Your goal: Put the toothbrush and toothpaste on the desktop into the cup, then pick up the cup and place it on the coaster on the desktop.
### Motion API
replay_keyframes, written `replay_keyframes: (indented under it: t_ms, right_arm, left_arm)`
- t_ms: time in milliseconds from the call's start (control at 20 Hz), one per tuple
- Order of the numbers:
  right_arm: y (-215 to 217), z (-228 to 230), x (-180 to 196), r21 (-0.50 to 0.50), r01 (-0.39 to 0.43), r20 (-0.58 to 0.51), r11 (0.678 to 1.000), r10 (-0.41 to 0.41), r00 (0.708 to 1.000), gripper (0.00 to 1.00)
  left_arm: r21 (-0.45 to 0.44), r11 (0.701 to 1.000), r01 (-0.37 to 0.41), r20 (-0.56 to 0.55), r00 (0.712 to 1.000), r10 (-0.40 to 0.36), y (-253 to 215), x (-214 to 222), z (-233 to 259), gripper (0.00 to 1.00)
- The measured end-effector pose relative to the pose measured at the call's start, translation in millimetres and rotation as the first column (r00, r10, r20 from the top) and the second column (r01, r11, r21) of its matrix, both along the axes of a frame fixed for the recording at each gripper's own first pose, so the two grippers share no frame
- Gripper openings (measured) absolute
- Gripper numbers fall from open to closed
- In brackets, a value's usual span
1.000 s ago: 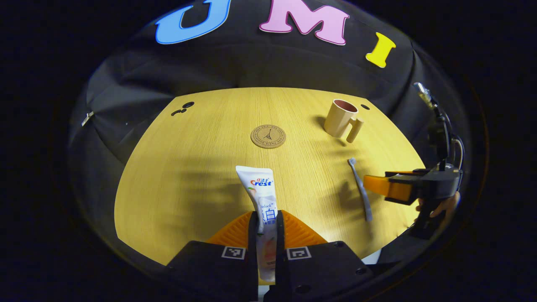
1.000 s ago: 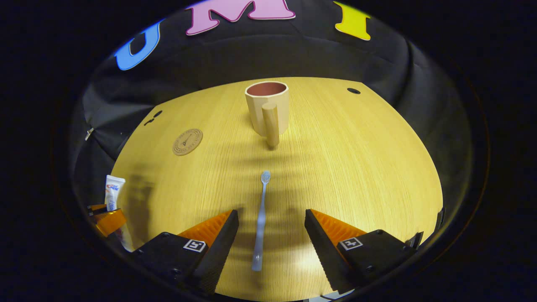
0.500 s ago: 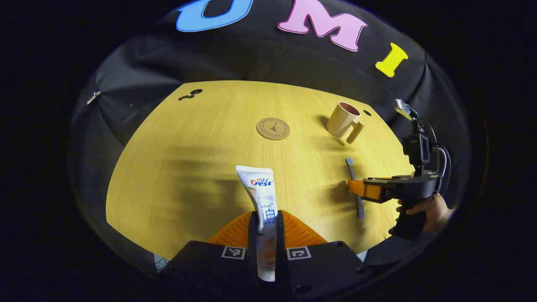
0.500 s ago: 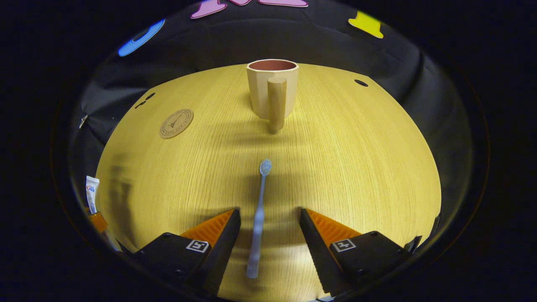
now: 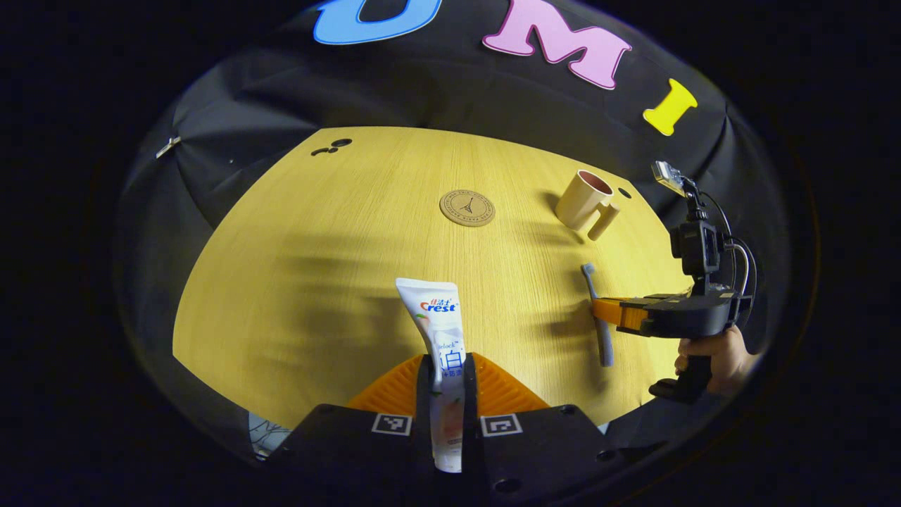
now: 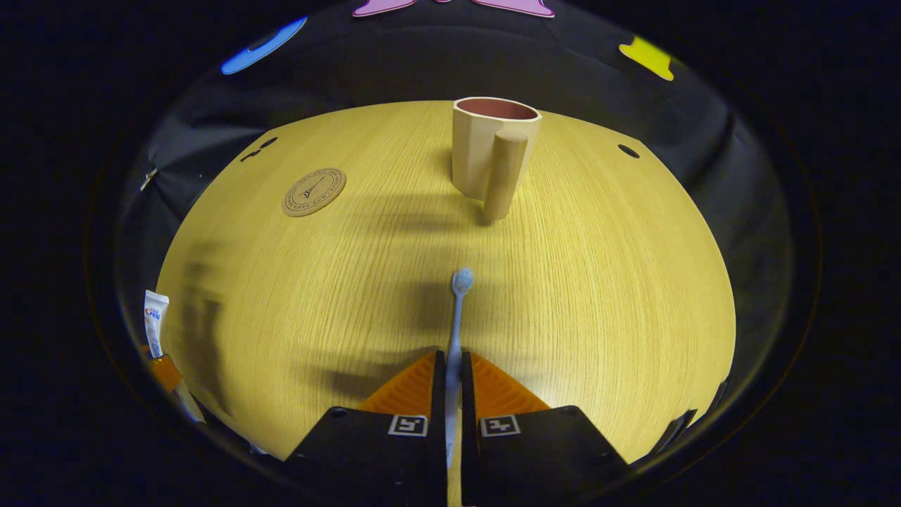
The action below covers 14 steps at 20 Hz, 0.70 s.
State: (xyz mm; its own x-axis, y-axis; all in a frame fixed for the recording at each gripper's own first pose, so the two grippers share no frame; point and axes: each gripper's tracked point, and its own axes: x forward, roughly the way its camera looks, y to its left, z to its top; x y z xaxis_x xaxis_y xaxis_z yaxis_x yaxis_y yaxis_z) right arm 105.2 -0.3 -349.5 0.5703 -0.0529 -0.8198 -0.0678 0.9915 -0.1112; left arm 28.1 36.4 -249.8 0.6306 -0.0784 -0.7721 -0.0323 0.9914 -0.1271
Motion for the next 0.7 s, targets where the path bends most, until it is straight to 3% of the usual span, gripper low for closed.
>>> replay_keyframes:
  t_ms: [250,500,700]
  right_arm:
    - [8.5,1.7,-14.0,0.044,-0.080,-0.074,0.996,0.083,0.994,0.06]
    - [4.7,7.5,-22.2,0.118,-0.056,-0.076,0.991,0.066,0.995,0.06]
    - [-13.2,20.0,-25.3,0.098,-0.074,-0.051,0.992,0.079,0.996,0.06]
  left_arm:
    - [-0.047,0.999,-0.022,-0.005,1.000,0.022,-5.7,-10.4,-4.5,0.21]
    - [-0.032,0.999,-0.023,0.033,0.999,0.024,-5.6,-4.8,5.5,0.21]
    - [-0.029,1.000,-0.002,0.096,0.995,0.005,-10.2,10.9,22.7,0.21]
